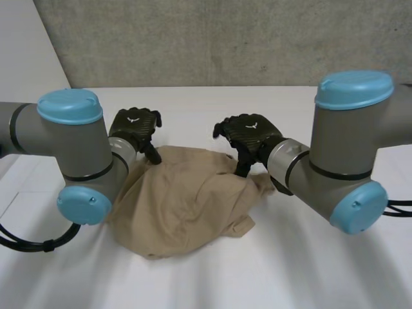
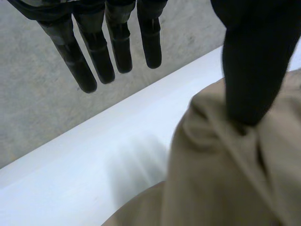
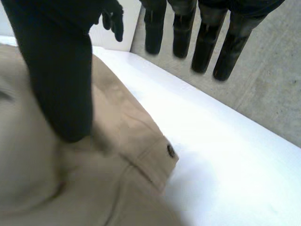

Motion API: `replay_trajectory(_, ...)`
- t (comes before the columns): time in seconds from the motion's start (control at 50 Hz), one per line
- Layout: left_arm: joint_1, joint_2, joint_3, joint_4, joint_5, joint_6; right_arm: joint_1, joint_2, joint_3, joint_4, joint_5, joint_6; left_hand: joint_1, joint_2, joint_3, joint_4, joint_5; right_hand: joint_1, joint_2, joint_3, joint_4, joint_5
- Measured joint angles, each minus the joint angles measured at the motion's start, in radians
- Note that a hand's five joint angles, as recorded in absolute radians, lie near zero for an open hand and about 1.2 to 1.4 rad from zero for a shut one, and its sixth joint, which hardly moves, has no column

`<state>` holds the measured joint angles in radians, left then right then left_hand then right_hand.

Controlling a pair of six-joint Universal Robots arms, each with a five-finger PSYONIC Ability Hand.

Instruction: Fold the shorts.

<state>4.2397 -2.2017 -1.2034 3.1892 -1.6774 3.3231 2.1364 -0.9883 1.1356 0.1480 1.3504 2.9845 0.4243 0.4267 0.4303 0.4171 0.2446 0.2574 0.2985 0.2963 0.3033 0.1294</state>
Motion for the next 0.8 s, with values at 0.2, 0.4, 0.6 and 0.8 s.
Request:
replay_trajectory(0.2,-0.008,0.224,-0.195,-0.005,-0.139,-0.013,-0.096,-0.095,0.016,0.025,0.011,-0.01,-0.023,-0.033,-0.036,-0.033,-0.04,-0.059,-0.084,-0.084,-0.074,-0.073)
replay_trajectory(0.4,-0.068,0.582,-0.569,-0.031,-0.116,-0.104,-0.262,-0.17,0.089,0.161,-0.043,-0.229,0.049,0.038,0.034,0.047,0.048,-0.058,-0.084,-0.084,-0.074,-0.073)
replay_trajectory(0.6,-0.062,0.64,-0.741,-0.153,0.042,-0.225,-0.267,-0.165,0.153,0.253,-0.069,-0.356,0.077,0.079,0.081,0.088,0.081,-0.058,-0.084,-0.084,-0.074,-0.073)
replay_trajectory(0.8,-0.042,0.539,-0.739,-0.144,0.068,-0.281,-0.24,-0.165,0.185,0.234,-0.149,-0.263,0.014,0.006,0.003,0.008,-0.001,-0.058,-0.084,-0.084,-0.074,-0.073)
